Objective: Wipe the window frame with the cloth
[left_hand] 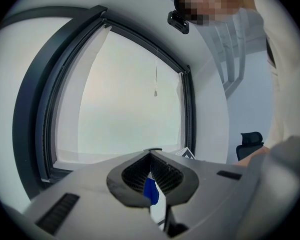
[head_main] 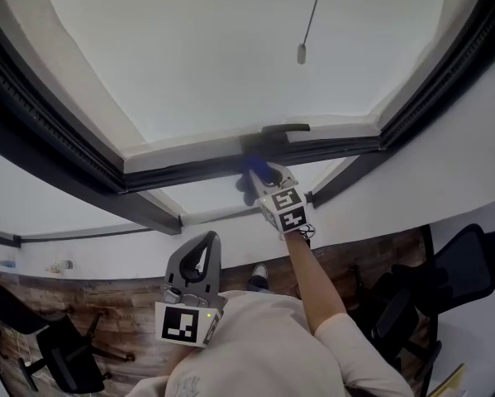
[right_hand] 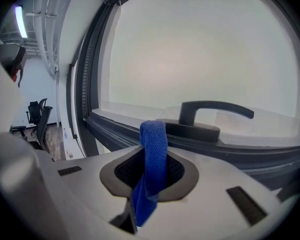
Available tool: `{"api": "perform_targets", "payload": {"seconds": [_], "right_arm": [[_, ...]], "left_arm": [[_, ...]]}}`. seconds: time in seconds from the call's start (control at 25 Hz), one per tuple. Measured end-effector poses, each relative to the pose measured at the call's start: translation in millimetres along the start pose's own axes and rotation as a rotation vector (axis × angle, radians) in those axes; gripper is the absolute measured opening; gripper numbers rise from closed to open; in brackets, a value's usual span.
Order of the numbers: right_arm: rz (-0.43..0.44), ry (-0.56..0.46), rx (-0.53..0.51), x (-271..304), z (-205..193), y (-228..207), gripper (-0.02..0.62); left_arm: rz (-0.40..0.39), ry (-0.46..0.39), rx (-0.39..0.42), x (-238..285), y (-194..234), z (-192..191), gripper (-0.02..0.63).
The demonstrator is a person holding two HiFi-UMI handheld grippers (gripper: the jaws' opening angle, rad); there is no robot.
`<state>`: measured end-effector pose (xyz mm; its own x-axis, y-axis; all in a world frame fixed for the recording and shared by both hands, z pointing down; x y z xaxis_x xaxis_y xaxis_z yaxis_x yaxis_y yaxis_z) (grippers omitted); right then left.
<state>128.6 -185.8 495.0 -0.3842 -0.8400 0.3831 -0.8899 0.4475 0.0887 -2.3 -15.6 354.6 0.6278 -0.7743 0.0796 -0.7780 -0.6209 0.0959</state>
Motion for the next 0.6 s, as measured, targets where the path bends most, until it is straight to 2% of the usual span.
{"api": "perform_targets", "payload": {"seconds": [0.36,0.6], "right_arm": [[0.088,0.006,-0.046,-4,-3,-9,0.061],[0.083,0.010,-0.030,-4,-4,-9,0.061]], "left_arm": [[0.057,-0.004,-0.003,19,-42,-5,0.009],[0.110,-0.019,-0.009,11,-33,0,0.009]]}}
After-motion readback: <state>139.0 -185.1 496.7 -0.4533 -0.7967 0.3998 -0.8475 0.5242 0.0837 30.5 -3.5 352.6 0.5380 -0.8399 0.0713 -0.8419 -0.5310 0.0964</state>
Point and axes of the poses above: the fingertips, and each gripper's own axes: x forward along the fingers, y to its left, z out of its top, the point moved 2 cm from there along -x, backward along the fingers, and after that the axes turned 4 degrees about -z, right-handed, at the moved point
